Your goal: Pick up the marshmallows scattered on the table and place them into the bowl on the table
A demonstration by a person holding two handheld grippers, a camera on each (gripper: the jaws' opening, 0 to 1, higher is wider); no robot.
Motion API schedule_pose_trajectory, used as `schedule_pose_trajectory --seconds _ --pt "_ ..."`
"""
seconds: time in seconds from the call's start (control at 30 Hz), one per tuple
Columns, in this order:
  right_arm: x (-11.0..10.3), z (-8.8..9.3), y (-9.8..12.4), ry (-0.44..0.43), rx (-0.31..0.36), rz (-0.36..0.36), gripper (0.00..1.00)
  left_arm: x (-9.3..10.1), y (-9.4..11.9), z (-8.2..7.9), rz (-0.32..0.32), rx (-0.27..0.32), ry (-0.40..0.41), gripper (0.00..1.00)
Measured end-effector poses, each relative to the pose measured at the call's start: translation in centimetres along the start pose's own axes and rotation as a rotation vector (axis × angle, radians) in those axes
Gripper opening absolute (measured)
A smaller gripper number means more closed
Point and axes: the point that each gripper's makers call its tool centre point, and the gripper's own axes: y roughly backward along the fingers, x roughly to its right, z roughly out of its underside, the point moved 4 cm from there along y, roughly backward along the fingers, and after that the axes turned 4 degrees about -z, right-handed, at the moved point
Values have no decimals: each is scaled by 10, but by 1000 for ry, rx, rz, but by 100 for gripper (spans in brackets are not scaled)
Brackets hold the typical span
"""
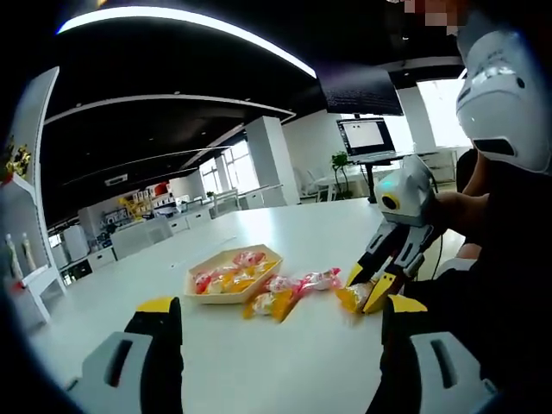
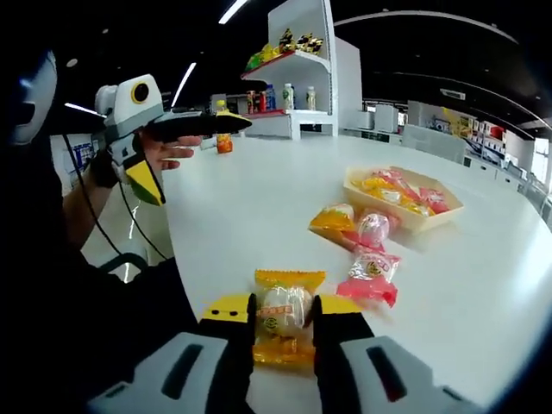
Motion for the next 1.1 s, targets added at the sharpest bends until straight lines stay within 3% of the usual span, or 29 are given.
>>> schedule_pose_trajectory --seconds 0.47,0.73,1.1 --pt "-2 -7 2 -5 36 -11 19 3 -2 3 7 -17 -23 95" --pt "0 -20 11 -74 103 -28 19 3 -3 7 2 -31 -33 95" --pt "23 -35 32 -149 183 -2 19 4 -6 10 -3 -51 -49 95"
